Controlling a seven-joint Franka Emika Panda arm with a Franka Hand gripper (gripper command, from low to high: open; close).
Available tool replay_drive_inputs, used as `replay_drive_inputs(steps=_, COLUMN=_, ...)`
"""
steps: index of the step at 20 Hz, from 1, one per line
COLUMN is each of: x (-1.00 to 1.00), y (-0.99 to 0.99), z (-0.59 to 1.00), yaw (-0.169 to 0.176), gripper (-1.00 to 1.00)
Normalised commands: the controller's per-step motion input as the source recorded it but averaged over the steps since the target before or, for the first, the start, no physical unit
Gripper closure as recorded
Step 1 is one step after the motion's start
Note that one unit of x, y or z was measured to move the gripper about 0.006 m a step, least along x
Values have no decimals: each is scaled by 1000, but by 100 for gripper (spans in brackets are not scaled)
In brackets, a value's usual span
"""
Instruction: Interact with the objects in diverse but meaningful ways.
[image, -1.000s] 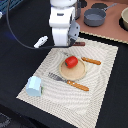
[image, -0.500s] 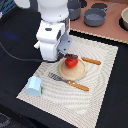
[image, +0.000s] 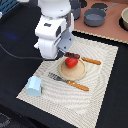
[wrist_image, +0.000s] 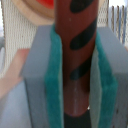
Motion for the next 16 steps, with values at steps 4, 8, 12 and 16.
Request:
replay_drive_inputs(steps=4, x=437, y=-655, z=89, yaw=-95, gripper=100)
replay_drive_inputs(steps=8, x=386, y=-624, z=48, yaw=-95, gripper=100)
replay_drive_inputs(steps=12, x=399, y=-552, z=6, yaw=-90, gripper=100)
replay_drive_inputs(steps=16, x=481, y=-539, z=60, yaw=-91, gripper=100)
